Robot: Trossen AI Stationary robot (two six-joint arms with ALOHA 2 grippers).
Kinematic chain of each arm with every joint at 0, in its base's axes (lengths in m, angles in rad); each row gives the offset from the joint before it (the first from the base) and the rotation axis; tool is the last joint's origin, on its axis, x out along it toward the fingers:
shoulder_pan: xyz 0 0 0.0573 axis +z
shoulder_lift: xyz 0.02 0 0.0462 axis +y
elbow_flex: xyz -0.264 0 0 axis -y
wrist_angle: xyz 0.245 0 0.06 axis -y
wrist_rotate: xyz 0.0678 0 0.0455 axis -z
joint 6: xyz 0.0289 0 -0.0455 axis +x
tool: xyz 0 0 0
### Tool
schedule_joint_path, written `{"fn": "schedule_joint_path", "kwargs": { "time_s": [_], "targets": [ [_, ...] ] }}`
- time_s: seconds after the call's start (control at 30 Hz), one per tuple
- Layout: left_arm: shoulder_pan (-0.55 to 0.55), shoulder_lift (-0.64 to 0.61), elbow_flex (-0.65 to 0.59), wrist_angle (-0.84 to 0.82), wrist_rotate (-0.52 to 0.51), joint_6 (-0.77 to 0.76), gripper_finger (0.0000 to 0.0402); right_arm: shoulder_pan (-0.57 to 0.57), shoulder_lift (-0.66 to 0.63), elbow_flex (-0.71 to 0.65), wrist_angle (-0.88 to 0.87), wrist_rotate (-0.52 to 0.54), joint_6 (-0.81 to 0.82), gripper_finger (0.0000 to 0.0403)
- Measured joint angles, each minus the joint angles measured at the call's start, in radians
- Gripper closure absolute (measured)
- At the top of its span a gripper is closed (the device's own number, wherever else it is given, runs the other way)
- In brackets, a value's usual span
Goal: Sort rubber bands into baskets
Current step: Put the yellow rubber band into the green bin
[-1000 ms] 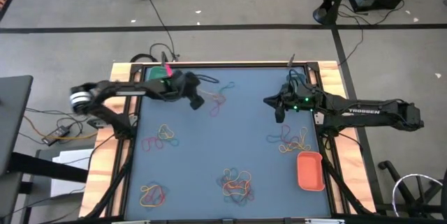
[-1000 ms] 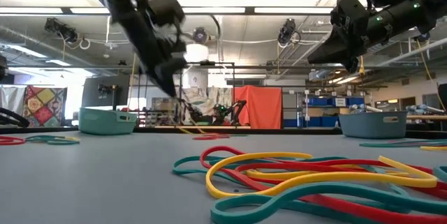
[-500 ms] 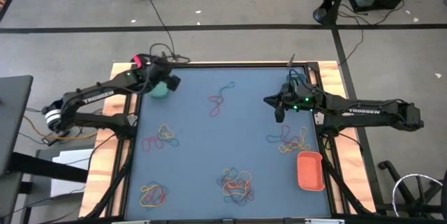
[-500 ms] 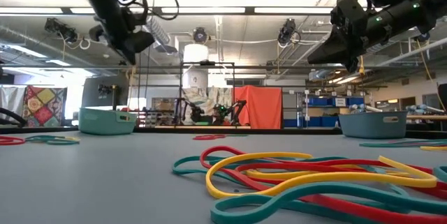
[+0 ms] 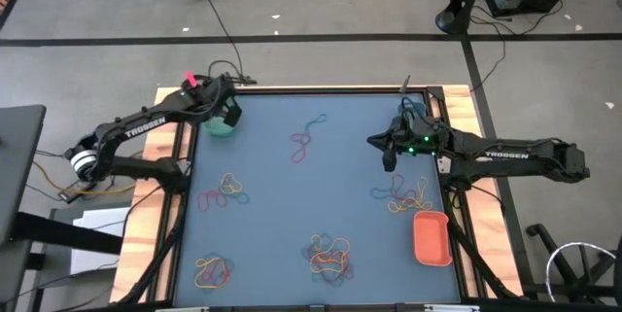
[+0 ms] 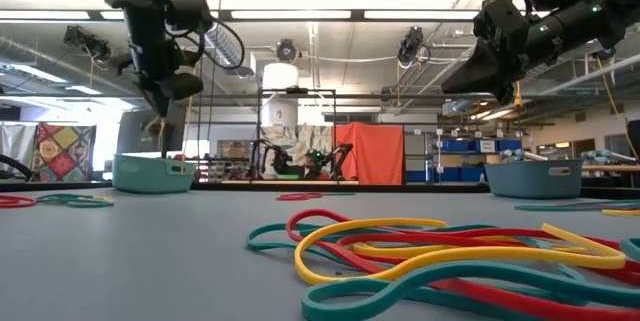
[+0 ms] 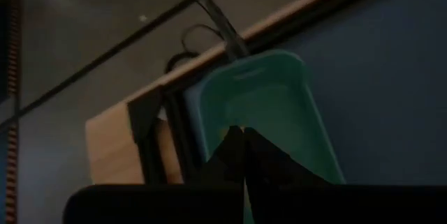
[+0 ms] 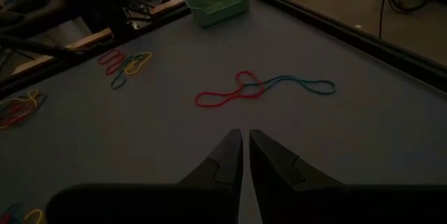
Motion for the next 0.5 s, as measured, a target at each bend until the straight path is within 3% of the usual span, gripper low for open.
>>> {"fn": "schedule_joint_path", "kwargs": {
  "time_s": [0.13, 0.3, 0.5],
  "targets": [
    [0.018, 0.035, 0.0, -0.05, 0.025, -0.024, 0.036, 0.0, 0.0, 0.0, -0.007, 0.0, 0.035, 0.0362],
    [0.036, 0.069, 0.0, -0.102, 0.028, -0.021, 0.029, 0.019, 0.0, 0.0, -0.058, -0.024, 0.094, 0.0362],
    [0.016, 0.02, 0.0, -0.098, 0.08, 0.0, 0.0233, 0.056, 0.0, -0.023, -0.067, -0.028, 0.078, 0.0362]
  ]
}}
